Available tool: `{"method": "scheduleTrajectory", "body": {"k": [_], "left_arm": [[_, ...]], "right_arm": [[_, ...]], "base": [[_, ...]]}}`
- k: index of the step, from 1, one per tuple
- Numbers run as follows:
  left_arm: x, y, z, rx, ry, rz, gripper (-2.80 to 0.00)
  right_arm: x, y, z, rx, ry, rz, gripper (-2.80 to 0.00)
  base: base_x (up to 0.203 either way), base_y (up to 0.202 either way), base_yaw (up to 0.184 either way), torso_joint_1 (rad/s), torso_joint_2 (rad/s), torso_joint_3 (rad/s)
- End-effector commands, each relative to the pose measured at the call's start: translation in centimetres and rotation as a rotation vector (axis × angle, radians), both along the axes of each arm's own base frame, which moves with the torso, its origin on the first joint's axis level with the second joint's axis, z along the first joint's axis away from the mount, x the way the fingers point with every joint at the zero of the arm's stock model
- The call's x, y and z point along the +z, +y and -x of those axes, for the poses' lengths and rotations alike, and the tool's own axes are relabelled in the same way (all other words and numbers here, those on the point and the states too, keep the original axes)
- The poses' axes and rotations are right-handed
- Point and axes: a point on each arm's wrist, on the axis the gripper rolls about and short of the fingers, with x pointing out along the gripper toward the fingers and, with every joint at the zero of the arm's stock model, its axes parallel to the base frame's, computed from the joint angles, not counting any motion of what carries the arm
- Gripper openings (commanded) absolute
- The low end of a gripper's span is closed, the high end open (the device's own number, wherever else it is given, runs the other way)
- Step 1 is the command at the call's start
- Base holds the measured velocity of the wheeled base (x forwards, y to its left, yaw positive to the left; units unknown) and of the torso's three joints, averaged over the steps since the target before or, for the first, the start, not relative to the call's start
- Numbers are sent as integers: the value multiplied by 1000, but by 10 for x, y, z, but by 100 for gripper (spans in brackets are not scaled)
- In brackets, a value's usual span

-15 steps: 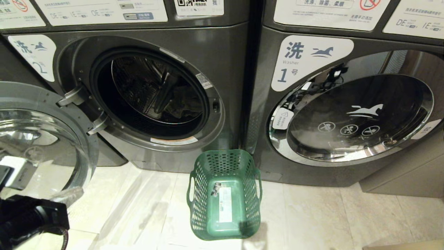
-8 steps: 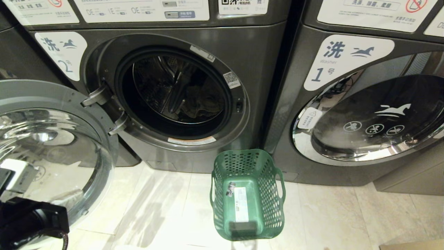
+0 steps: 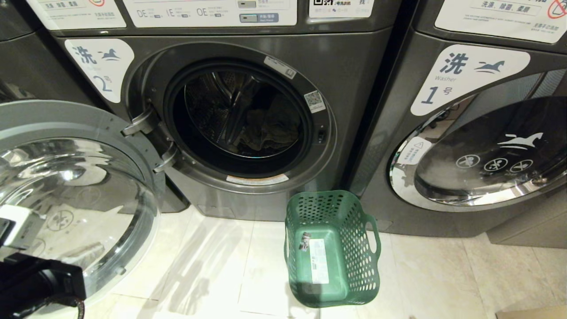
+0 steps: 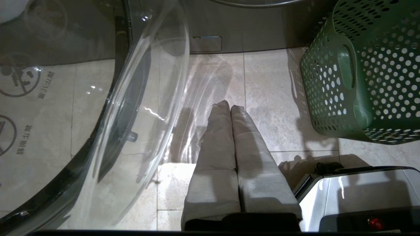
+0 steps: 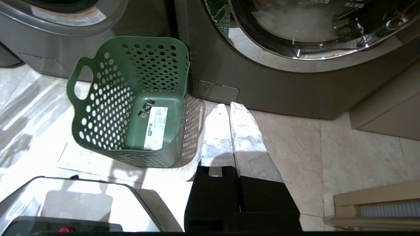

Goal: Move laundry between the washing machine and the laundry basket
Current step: Pick a cloth and place it into the basket

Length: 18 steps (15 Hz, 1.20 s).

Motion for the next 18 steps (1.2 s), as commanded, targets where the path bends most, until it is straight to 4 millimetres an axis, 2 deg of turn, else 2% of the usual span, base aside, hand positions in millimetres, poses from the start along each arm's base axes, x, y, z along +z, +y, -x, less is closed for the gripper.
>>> {"method": "scheduleTrajectory", "body": {"k": [1, 7, 18], "left_arm": [[1, 0, 1, -7, -10, 0, -280], [1, -1, 1, -14, -12, -4, -280], [0, -1, 1, -15, -13, -7, -280]], "right_arm": [[0, 0, 0, 0, 0, 2, -280], [0, 0, 0, 0, 0, 2, -280], [0, 0, 0, 0, 1, 1, -280]], "base": [[0, 0, 0, 0, 0, 0], [0, 0, 10, 0, 0, 1], [0, -7, 167, 1, 2, 2]]}}
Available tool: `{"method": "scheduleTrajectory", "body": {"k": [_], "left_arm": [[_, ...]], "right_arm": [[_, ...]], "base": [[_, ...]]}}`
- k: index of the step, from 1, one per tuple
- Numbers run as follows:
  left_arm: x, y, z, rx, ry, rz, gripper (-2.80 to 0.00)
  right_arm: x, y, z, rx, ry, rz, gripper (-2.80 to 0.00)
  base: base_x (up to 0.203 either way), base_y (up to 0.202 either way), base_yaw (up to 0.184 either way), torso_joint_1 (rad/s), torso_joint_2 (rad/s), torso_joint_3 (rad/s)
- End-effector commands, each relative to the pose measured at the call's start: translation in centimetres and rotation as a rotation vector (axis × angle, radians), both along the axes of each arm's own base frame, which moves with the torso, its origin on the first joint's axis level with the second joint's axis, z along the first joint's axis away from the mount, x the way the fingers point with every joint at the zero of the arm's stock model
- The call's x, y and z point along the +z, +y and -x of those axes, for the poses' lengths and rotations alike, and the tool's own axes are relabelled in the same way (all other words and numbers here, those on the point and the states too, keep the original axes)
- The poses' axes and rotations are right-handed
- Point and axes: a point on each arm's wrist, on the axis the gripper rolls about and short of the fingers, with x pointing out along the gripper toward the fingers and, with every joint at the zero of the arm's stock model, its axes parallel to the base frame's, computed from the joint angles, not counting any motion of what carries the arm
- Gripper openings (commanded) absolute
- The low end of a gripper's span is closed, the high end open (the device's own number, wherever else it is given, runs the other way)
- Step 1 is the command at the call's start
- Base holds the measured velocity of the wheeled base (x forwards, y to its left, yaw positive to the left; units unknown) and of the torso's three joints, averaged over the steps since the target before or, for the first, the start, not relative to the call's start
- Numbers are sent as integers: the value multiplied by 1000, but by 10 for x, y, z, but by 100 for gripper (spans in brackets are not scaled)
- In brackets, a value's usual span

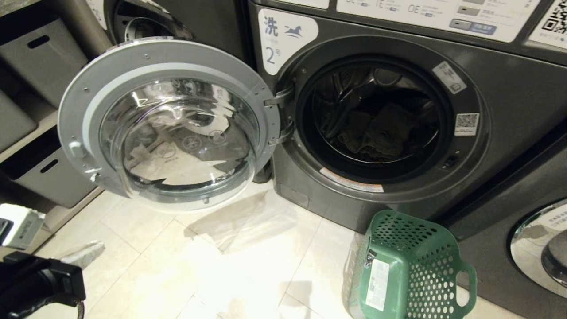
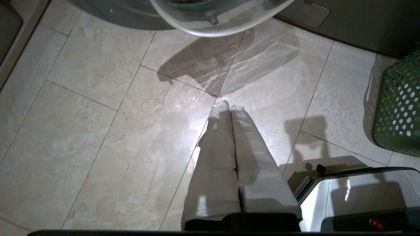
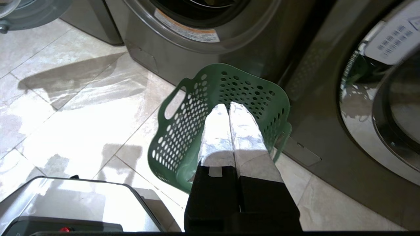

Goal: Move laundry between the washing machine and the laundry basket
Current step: Pick a cloth and place it into the basket

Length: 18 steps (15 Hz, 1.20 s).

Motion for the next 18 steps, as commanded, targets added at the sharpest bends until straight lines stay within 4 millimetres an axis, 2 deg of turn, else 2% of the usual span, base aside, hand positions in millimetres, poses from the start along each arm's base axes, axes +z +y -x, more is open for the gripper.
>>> {"method": "scheduleTrajectory", "body": {"k": [1, 14, 18], "left_arm": [[-2, 0, 0, -1, 5, 0, -280], [-7, -1, 3, -5, 22, 2, -280], [-8, -1, 3, -8, 28, 0, -280]], "right_arm": [[0, 0, 0, 1, 1, 0, -280], [0, 0, 0, 1, 0, 0, -280], [0, 0, 0, 1, 1, 0, -280]], "base": [[-2, -3, 94, 6, 2, 2], [0, 0, 0, 0, 0, 0], [-1, 2, -146, 3, 1, 1]]}}
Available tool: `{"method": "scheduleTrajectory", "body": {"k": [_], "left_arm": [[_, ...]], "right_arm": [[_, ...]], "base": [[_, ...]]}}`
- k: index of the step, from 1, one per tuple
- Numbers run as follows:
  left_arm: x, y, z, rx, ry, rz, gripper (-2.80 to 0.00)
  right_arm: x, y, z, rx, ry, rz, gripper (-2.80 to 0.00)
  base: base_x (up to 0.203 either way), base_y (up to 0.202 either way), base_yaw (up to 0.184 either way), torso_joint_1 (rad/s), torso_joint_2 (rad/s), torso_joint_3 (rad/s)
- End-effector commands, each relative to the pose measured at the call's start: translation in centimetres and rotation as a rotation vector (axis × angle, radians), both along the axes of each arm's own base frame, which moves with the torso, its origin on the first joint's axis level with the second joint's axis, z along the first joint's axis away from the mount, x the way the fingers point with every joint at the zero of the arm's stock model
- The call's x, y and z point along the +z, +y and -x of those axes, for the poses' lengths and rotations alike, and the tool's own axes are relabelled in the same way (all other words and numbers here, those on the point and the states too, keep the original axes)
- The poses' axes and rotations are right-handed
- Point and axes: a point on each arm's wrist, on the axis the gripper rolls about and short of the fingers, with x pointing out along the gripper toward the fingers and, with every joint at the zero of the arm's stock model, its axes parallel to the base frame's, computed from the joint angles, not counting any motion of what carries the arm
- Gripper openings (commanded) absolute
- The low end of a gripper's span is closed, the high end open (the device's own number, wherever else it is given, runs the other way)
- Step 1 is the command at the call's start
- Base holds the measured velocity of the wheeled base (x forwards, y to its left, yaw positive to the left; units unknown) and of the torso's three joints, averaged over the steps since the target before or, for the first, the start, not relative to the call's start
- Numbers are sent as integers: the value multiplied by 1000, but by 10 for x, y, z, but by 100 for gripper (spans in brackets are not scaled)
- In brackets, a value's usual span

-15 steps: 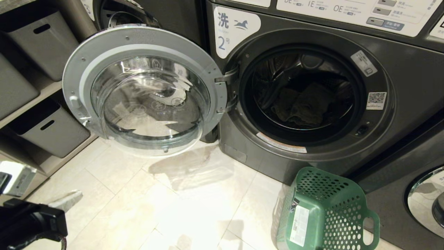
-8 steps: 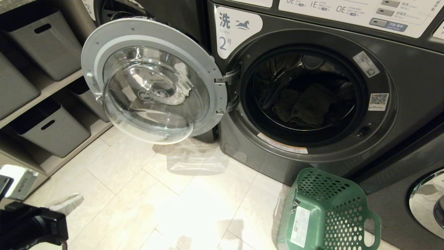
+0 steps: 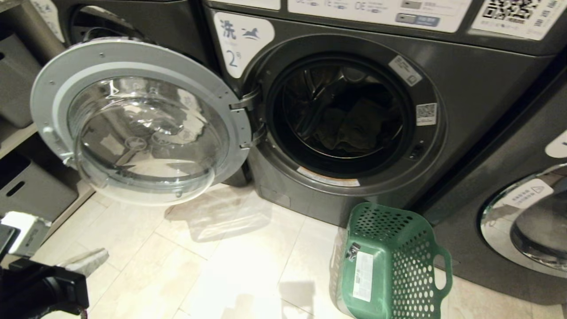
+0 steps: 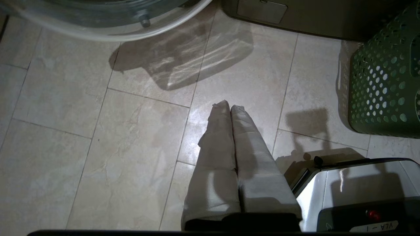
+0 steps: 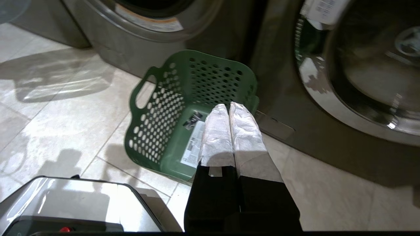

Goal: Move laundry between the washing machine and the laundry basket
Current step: Pick a cloth and place it into the basket

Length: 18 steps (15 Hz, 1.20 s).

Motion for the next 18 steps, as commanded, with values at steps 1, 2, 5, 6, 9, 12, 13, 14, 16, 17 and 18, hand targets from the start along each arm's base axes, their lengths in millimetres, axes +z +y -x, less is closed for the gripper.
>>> {"method": "scheduleTrajectory", "body": {"k": [1, 2, 5, 6, 9, 12, 13, 14, 16, 17, 18], "left_arm": [[0, 0, -1, -3, 1, -3, -280], [0, 0, -1, -5, 0, -13, -280], [-2, 0, 0, -8, 3, -17, -280], [-2, 0, 0, -8, 2, -17, -280], [-5, 0, 1, -7, 0, -20, -280], [-7, 0, 1, 0, 20, -14, -280], [-8, 0, 2, 0, 23, -13, -280], [-8, 0, 2, 0, 21, -13, -280], [-9, 0, 4, -3, 21, -13, -280], [-10, -1, 5, -6, 19, -14, -280], [-10, -1, 6, -8, 17, -18, -280]], "right_arm": [[0, 0, 0, 0, 1, 1, -280], [0, 0, 0, 0, 0, 1, -280], [0, 0, 0, 0, 1, 1, -280], [0, 0, 0, 0, 0, 1, -280], [0, 0, 0, 0, 1, 1, -280], [0, 0, 0, 0, 1, 1, -280], [0, 0, 0, 0, 1, 1, -280], [0, 0, 0, 0, 0, -1, -280], [0, 0, 0, -5, 0, -6, -280], [0, 0, 0, -11, 0, -10, -280], [0, 0, 0, -12, 2, -10, -280]], "base": [[4, 7, -180, -1, 6, 3], [0, 9, -179, 2, 3, 2], [0, 5, -176, 1, 2, 5], [-2, 7, -178, 2, -2, -6], [-1, 9, -176, 1, 6, 1], [0, 9, -175, 0, 0, -1], [-1, 6, -176, -2, 2, -2], [-2, 7, -178, 2, 7, -1], [1, 8, -175, -3, 0, 0], [1, 8, -179, 2, 6, 2], [0, 6, -174, 2, 7, -2]]}}
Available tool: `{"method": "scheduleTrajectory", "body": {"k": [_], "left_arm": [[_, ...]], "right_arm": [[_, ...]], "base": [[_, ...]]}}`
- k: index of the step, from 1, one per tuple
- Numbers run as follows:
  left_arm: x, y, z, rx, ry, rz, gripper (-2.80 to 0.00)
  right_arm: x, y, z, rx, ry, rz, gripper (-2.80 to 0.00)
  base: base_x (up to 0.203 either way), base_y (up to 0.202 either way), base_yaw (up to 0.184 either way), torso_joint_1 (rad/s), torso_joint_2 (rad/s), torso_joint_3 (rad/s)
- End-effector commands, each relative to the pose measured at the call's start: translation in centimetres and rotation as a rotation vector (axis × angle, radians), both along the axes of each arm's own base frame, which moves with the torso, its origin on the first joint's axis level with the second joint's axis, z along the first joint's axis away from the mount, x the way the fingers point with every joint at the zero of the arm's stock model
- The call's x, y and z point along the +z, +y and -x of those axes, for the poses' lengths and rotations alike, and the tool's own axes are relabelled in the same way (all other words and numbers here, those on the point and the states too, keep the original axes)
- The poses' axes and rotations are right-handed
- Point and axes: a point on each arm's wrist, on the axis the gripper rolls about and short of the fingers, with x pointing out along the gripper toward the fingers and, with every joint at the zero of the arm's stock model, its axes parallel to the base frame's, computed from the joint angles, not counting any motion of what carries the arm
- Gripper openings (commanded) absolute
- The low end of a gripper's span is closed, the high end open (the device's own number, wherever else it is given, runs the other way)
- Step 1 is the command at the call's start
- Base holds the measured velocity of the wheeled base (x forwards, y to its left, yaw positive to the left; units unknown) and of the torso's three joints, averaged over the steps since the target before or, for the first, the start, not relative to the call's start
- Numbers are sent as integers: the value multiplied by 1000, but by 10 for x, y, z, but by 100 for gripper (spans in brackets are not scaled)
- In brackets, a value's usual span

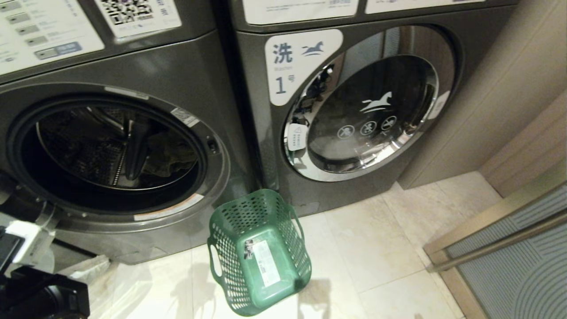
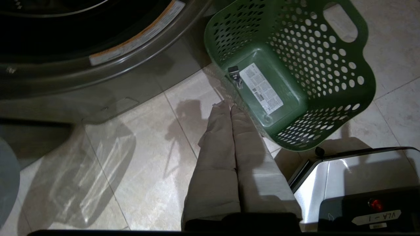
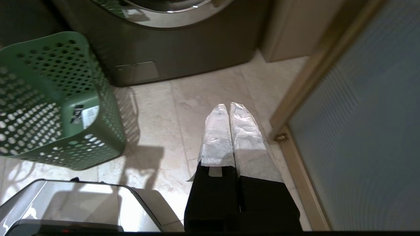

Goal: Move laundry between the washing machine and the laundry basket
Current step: Pick a cloth and place it into the basket

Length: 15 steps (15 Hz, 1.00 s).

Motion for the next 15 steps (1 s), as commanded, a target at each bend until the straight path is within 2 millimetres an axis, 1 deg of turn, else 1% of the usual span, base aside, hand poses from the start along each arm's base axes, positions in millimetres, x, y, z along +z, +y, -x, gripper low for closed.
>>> {"method": "scheduleTrajectory", "body": {"k": [1, 4, 8, 15], "left_arm": [[0, 0, 1, 0, -7, -12, -280], [4, 0, 1, -1, -36, -48, -280], [-1, 1, 5, 0, -70, -72, -280], [-1, 1, 6, 9, -102, -78, -280]], "right_arm": [[0, 0, 0, 0, 0, 0, -280], [0, 0, 0, 2, 0, 2, -280], [0, 0, 0, 0, 0, 0, -280], [0, 0, 0, 2, 0, 2, -280]], "base": [[-2, 7, -177, 2, -1, 6], [1, 5, -137, 2, 4, -1], [0, 0, 0, 0, 0, 0], [0, 0, 0, 0, 0, 0]]}}
